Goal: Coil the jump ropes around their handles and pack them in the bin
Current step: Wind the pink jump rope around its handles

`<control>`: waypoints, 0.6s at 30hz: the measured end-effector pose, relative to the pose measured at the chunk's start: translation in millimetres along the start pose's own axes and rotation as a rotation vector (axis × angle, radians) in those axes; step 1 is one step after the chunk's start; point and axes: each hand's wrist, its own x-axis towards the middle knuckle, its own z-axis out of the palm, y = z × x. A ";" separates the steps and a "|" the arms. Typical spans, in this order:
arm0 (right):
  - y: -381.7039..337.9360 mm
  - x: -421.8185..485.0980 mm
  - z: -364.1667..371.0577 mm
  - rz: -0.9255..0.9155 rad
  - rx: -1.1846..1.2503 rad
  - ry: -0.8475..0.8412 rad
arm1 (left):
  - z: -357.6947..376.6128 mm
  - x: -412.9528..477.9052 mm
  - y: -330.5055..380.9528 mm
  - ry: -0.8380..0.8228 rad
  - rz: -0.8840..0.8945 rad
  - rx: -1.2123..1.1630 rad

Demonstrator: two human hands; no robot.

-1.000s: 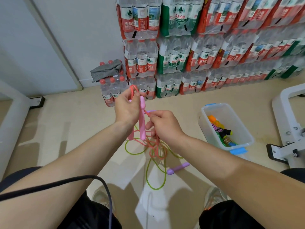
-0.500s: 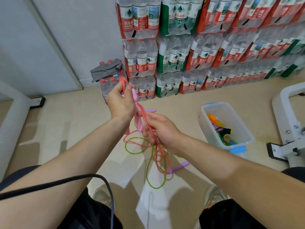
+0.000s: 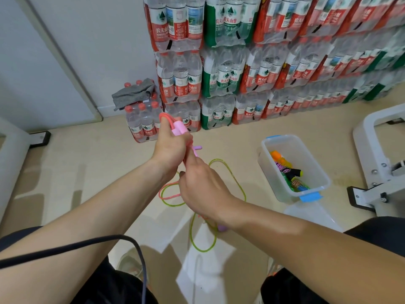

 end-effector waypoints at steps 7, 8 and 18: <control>-13.4 -24.4 17.7 -0.072 -0.059 -0.023 | -11.0 7.4 -3.2 0.070 -0.024 0.027; -11.9 -26.5 19.0 -0.071 -0.052 -0.022 | -9.8 5.3 -2.4 0.024 -0.039 -0.007; 8.9 -18.6 20.2 -0.148 -0.291 0.009 | -18.0 9.6 8.0 -0.166 -0.104 -0.072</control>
